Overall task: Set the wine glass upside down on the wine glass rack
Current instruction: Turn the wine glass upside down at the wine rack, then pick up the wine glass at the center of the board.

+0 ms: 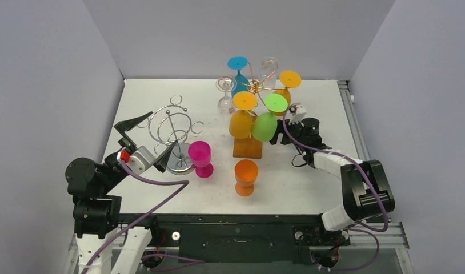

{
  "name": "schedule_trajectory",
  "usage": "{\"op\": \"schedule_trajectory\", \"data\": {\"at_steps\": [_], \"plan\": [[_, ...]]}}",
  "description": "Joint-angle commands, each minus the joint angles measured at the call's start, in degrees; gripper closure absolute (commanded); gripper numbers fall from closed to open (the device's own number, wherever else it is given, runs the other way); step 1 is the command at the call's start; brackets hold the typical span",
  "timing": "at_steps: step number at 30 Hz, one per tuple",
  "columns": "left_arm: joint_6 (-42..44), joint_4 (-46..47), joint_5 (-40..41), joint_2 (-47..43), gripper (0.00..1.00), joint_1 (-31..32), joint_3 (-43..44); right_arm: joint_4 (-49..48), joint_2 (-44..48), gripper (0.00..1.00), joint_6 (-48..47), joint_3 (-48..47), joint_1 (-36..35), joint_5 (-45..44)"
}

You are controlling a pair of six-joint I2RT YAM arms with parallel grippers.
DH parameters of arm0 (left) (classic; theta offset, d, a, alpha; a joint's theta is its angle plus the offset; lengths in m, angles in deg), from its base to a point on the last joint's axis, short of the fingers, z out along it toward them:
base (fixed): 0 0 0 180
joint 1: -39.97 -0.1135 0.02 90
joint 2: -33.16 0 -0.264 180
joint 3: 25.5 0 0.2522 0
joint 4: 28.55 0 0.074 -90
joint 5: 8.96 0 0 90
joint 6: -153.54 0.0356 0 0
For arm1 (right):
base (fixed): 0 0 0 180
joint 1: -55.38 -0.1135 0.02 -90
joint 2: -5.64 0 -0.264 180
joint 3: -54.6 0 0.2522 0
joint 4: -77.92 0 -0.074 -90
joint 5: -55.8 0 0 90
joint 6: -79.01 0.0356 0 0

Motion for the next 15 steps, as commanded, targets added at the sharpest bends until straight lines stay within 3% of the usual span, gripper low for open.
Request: {"op": "schedule_trajectory", "data": {"at_steps": [1, 10, 15], "plan": [[0.5, -0.6, 0.6, -0.1, 0.04, 0.0, 1.1, 1.9, 1.9, 0.19, 2.7, 1.0, 0.0, -1.9], [-1.0, -2.6, 1.7, -0.1, 0.04, 0.0, 1.2, 2.4, 14.8, 0.19, 13.7, 12.6, -0.4, -10.7], [-5.9, -4.3, 4.5, 0.8, 0.04, 0.0, 1.1, 13.5, 29.3, 0.18, 19.9, 16.8, -3.7, -19.1]]}}
